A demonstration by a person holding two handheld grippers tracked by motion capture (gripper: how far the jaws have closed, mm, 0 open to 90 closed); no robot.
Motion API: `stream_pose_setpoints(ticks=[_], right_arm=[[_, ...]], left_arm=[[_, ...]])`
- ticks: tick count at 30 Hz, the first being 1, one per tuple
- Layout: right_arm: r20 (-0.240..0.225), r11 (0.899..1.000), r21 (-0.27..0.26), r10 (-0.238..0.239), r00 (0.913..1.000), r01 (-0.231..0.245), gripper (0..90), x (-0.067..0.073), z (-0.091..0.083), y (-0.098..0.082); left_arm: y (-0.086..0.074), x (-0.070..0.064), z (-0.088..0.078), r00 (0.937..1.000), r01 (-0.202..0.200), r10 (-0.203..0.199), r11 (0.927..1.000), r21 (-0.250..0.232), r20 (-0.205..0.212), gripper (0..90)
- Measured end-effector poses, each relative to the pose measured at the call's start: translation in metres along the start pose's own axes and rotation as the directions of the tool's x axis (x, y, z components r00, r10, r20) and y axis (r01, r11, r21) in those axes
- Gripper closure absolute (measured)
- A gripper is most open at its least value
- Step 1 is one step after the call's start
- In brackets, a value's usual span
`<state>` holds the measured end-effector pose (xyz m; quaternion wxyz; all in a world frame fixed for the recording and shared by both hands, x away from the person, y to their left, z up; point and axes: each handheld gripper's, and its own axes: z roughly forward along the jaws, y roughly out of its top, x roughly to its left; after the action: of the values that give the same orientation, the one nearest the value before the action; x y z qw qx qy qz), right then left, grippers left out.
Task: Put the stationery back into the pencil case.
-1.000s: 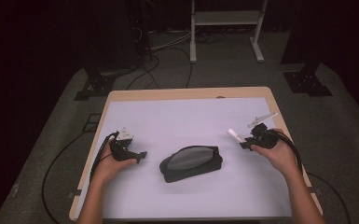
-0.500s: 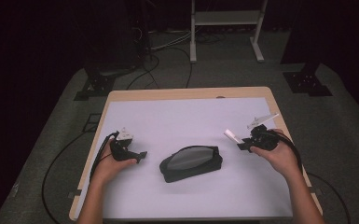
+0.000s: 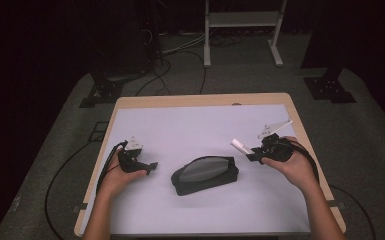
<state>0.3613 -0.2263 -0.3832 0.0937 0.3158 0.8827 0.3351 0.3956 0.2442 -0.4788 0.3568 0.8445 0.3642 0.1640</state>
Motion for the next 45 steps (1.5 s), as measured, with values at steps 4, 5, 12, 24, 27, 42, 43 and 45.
stream_pose_setpoints(ticks=[4,5,12,24,27,42,43,45], right_arm=[[-0.013,1.000,-0.004,-0.020,0.9997,0.020,70.4,0.006,0.000,0.005],[-0.016,1.000,-0.004,-0.025,0.9995,0.025,70.4,0.007,0.000,0.006],[-0.041,0.998,-0.014,-0.057,0.9976,0.056,70.4,0.016,0.000,0.014],[-0.099,0.995,-0.017,-0.103,0.9898,0.102,70.4,0.031,0.007,0.026],[-0.109,0.993,-0.021,-0.115,0.9874,0.113,70.4,0.034,0.010,0.029],[-0.173,0.984,0.005,-0.176,0.9691,0.180,70.3,0.050,0.030,0.042],[-0.178,0.981,0.003,-0.188,0.9659,0.192,70.3,0.050,0.031,0.043],[-0.184,0.980,0.006,-0.195,0.9633,0.200,70.3,0.052,0.033,0.044]], left_arm=[[0.000,0.000,0.000,1.0000,0.000,0.000,1.0000,0.000,0.000,5.7],[0.000,0.000,0.000,1.0000,0.000,0.000,1.0000,0.000,0.000,5.7],[0.000,0.000,0.000,1.0000,0.001,-0.001,1.0000,0.000,0.000,5.7],[0.000,0.000,0.000,1.0000,0.001,-0.001,1.0000,0.000,0.001,5.7],[0.000,0.000,0.000,1.0000,0.002,-0.002,1.0000,0.000,0.001,5.7],[0.000,0.000,0.000,1.0000,0.002,-0.002,1.0000,0.000,0.001,5.7],[0.000,0.000,0.000,1.0000,0.002,-0.002,1.0000,0.000,0.001,5.7],[0.000,0.000,0.000,1.0000,0.002,-0.002,1.0000,0.000,0.001,5.7]])
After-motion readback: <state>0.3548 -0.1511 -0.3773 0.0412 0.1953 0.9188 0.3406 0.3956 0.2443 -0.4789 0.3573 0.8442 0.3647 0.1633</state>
